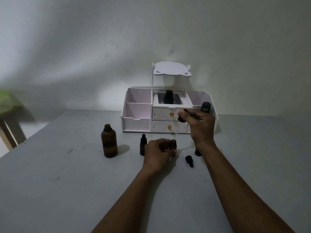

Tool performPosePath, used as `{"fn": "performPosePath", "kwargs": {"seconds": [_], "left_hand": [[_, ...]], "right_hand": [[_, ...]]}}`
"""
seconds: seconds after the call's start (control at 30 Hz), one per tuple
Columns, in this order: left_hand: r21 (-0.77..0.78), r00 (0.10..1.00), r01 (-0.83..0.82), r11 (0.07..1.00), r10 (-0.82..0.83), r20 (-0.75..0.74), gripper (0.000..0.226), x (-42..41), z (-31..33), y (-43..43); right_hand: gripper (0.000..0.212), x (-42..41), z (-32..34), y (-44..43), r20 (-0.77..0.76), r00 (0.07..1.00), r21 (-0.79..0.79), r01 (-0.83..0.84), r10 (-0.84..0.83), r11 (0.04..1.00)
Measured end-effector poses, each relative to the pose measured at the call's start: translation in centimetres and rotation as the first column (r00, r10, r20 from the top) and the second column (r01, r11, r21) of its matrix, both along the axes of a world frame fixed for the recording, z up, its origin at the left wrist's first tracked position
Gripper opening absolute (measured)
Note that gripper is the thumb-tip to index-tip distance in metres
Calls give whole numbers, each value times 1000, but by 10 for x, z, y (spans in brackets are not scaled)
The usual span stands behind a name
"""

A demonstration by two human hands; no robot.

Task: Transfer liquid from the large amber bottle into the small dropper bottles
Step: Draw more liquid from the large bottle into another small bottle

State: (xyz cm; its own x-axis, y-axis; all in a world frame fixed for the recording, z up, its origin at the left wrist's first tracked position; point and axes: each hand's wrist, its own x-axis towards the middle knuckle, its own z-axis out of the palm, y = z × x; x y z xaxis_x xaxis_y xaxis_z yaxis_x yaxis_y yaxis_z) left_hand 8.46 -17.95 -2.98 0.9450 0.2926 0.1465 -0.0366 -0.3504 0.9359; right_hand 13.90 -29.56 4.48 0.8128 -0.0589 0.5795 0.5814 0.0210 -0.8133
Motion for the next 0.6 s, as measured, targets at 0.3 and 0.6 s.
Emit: {"fn": "performPosePath", "kwargs": {"seconds": [0.3, 0.6], "left_hand": [[-10, 1000, 2, 1000, -2, 3, 38, -1, -1, 0], [-46, 1000, -9, 999, 8, -6, 48, -5, 3, -2]], "right_hand": [[9, 0, -1, 2, 44, 999, -50, -2, 4, 999], [15, -3, 0, 1, 76, 997, -55, -4, 9, 998]]}}
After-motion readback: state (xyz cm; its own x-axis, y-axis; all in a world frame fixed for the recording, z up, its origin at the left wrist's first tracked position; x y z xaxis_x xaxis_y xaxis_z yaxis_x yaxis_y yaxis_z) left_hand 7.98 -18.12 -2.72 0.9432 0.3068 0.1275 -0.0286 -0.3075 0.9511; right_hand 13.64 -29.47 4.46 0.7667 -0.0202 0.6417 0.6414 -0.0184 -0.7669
